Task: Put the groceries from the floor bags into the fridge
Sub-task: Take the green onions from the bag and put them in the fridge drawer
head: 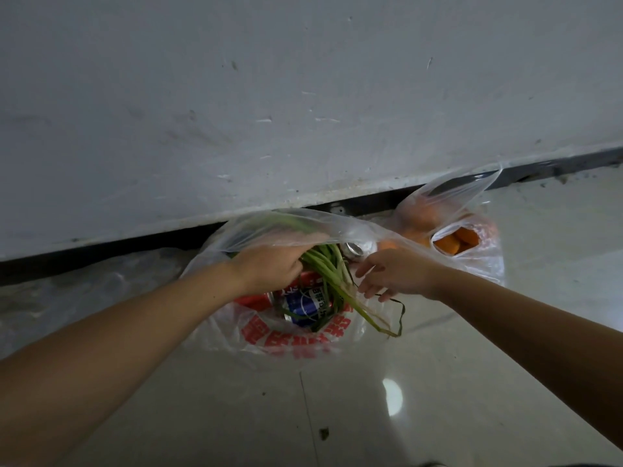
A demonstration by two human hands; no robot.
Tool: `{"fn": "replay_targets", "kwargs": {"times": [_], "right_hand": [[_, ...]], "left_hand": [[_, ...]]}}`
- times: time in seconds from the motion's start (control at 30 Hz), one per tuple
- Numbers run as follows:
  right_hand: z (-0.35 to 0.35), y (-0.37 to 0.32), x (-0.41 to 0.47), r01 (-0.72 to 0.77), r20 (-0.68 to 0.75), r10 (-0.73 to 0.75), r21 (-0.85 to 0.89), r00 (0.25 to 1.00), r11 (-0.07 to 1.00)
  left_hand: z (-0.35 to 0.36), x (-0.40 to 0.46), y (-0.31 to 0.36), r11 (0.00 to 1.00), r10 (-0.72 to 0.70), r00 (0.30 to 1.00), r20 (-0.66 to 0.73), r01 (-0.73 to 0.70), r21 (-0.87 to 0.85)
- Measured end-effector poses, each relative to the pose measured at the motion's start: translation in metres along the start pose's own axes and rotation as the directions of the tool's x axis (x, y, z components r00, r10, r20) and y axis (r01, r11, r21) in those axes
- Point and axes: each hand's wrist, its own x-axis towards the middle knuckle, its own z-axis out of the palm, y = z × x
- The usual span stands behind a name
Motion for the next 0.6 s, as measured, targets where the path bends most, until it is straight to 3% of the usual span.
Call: {"fn": "replay_targets", "kwargs": {"times": [0.13, 0.23, 0.3, 0.37, 0.43, 0.53, 0.6], "right_hand": [[-0.008, -0.003, 0.000, 0.094, -0.207, -0.142, -0.225, 0.968, 0.970], [-0.015, -0.013, -0.001, 0.194, -0.356, -0.348, -0.401, 0.867, 0.895], [-0.015, -0.026, -0.001, 0.234, -0.361, -0.448, -0.502, 0.818, 0.833], [-0.012, -0.034, 0.004, 0.200, -0.318, -0.436, -0.567, 0.842, 0.799], [-0.008, -0.040, 0.012, 0.112, -0.243, -0.324, -0.617, 0.914, 0.779], [0.005, -0.042, 0.021, 0.068, -0.088, -0.109, -0.379, 0.990, 0.923], [0.014, -0.042, 0.026, 0.120, -0.108, -0.175, -0.392, 0.979, 0.912]], "left_hand": [[-0.027, -0.001, -0.001, 0.975, -0.071, 0.990, -0.120, 0.043, -0.216], [-0.052, -0.006, -0.006, 0.962, -0.096, 0.967, -0.236, 0.028, -0.273], [-0.064, -0.013, -0.009, 0.959, -0.105, 0.942, -0.317, 0.010, -0.285], [-0.071, -0.021, -0.009, 0.945, -0.129, 0.914, -0.386, -0.005, -0.328], [-0.075, -0.027, -0.007, 0.904, -0.202, 0.883, -0.424, 0.001, -0.427], [-0.077, -0.032, -0.006, 0.794, -0.292, 0.875, -0.385, -0.002, -0.607], [-0.077, -0.035, -0.005, 0.714, -0.304, 0.892, -0.334, -0.019, -0.700]]}}
